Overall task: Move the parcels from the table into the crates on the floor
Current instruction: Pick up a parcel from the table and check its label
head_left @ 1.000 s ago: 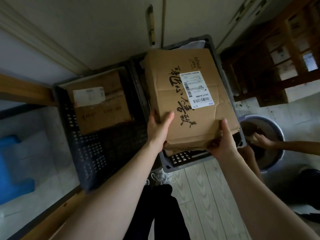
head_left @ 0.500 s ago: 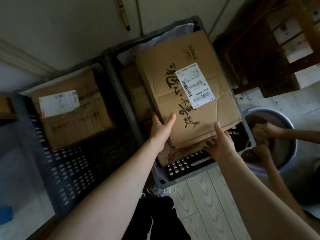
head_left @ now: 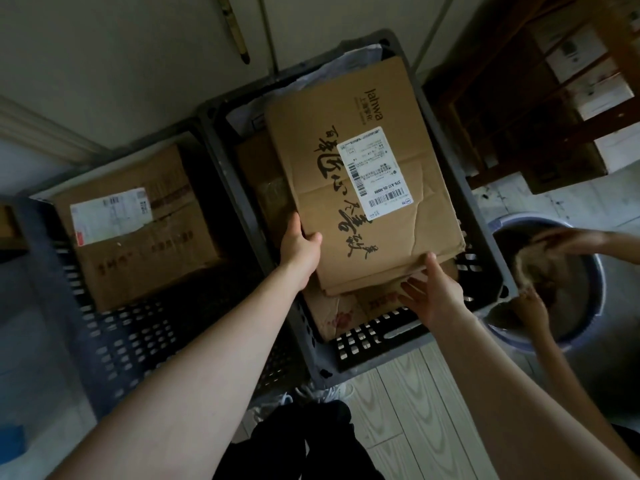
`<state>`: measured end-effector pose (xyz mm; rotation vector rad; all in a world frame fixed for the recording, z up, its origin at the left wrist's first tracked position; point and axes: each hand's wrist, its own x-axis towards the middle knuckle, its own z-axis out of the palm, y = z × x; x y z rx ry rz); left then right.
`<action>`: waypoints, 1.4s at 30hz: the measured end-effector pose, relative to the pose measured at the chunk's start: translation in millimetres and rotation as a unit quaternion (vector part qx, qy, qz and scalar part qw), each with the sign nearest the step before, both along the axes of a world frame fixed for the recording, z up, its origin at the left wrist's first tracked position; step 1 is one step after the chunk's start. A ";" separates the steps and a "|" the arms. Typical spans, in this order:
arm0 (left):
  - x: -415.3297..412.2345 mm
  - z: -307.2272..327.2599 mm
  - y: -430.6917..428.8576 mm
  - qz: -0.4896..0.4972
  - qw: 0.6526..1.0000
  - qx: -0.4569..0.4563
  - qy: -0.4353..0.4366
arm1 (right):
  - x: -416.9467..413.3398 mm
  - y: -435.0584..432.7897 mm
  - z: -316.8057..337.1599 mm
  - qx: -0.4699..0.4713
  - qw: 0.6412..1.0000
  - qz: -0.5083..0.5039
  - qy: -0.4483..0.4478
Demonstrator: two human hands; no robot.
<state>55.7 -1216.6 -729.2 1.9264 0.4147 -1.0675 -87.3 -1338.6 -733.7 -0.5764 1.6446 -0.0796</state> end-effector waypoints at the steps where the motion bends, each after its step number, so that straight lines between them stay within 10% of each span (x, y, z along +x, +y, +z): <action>1: 3.6 0.3 1.1 -0.001 1.000 0.004 -0.004 | 1.6 0.9 0.7 0.001 1.000 0.001 -0.005; 42: 13.1 12.3 -23.4 -0.048 0.997 -0.002 0.056 | 21.0 -16.4 14.3 0.017 1.000 0.006 -0.003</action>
